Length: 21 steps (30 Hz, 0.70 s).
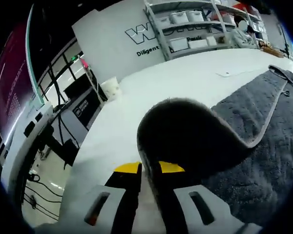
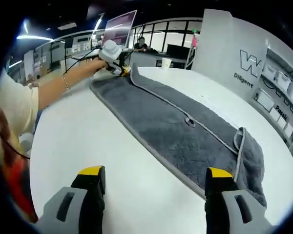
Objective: Open the folded towel by lifting each exposed corner and separating the folded layers until the towel lies flat within the target outline without major curled edges
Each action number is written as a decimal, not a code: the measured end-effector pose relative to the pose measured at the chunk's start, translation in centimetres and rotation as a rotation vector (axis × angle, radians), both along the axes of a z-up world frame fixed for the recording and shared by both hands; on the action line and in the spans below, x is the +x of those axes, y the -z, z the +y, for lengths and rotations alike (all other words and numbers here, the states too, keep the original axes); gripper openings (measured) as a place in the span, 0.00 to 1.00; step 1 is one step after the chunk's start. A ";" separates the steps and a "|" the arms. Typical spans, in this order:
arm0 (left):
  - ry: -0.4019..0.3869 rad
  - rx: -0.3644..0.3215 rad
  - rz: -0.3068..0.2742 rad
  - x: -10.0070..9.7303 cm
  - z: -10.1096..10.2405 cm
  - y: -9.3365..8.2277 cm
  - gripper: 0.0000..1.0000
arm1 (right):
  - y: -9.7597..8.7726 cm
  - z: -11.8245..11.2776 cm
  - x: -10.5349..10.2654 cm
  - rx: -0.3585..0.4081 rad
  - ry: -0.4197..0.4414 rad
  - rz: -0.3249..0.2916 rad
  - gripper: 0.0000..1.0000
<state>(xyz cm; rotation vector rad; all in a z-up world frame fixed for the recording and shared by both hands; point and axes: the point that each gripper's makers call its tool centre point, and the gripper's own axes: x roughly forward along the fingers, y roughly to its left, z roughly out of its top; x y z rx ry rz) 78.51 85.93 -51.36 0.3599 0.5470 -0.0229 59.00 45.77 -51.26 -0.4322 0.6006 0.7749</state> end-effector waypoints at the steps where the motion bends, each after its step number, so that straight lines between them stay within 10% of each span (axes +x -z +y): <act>1: 0.006 -0.019 -0.007 -0.2 -0.3 -0.2 0.23 | 0.0 0.0 0.0 -0.001 0.000 0.001 0.83; 21: 0.239 -0.064 -0.089 -4.3 -8.8 -5.5 0.64 | 0.3 0.4 -0.3 -0.015 -0.020 0.010 0.83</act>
